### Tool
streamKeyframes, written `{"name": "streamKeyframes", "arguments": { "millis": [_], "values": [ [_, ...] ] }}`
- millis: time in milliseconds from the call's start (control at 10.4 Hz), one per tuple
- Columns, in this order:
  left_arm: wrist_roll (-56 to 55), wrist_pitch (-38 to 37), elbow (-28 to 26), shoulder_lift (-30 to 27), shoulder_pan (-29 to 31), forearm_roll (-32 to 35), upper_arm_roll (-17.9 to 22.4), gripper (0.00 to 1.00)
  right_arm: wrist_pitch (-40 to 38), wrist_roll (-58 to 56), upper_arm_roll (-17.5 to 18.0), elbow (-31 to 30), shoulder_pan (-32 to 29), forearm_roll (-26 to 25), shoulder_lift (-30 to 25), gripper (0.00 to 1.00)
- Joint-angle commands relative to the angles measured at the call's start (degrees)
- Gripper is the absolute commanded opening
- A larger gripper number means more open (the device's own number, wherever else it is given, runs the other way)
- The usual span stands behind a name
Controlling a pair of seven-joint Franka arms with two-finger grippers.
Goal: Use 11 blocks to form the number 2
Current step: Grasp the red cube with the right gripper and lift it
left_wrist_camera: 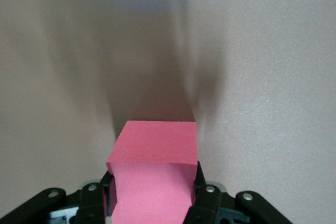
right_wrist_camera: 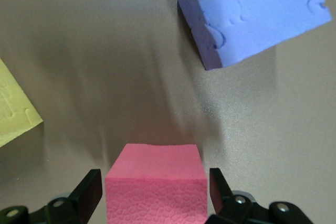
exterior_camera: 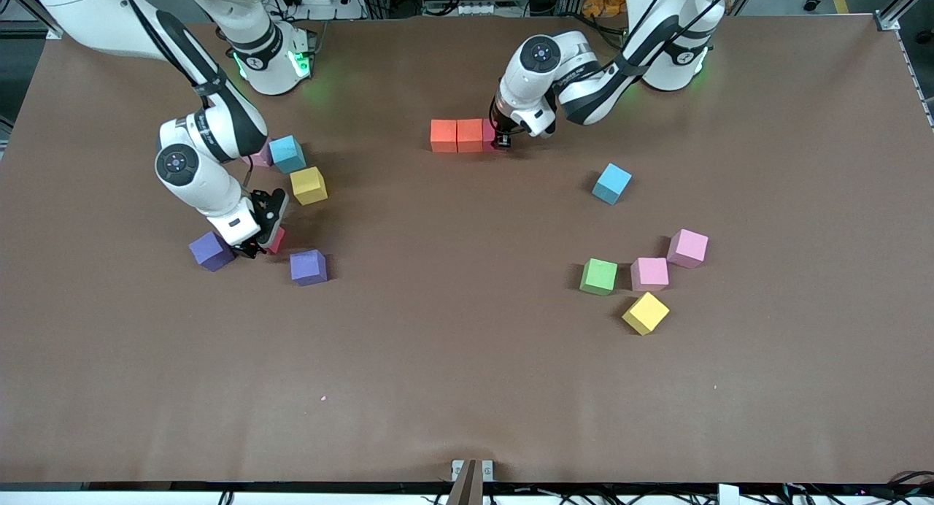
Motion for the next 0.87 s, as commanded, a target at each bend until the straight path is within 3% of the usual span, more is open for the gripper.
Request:
{"name": "streamKeyframes", "arguments": {
  "millis": [0, 96, 193, 289, 385, 482, 771],
  "values": [
    [-0.5, 0.63, 0.42, 0.56, -0.46, 1.51, 0.56, 1.0, 0.72, -0.64, 0.89, -0.34, -2.0, -1.49, 0.37, 0.98],
    [-0.41, 0.63, 0.51, 0.47, -0.11, 1.78, 0.65, 1.0, 0.72, -0.64, 0.89, -0.34, -2.52, -1.49, 0.81, 0.97],
    [-0.41, 0.46, 0.77, 0.38, -0.11, 1.78, 0.65, 1.0, 0.81, -0.55, 0.89, -0.25, -2.96, -1.49, 1.07, 0.9],
    [-0.5, 0.46, 0.78, 0.3, 0.41, 1.78, 0.56, 1.0, 0.81, -0.55, 0.89, -0.25, -3.05, -1.4, 0.99, 0.73],
    [-0.59, 0.37, 0.95, 0.12, 0.42, 1.78, 0.65, 1.0, 0.63, -0.47, 0.97, -0.17, -2.97, -1.4, 0.9, 0.43],
    [-0.59, 0.37, 0.95, 0.03, 0.42, 1.78, 0.65, 1.0, 0.28, -0.46, 1.15, 0.53, -3.05, -1.4, 0.47, 0.36],
    [-1.47, 0.28, 1.04, -1.64, 0.51, 1.78, 0.47, 1.0, -0.25, -0.03, 3.33, 3.95, -2.71, -1.05, -1.03, 0.3]
  ]
}}
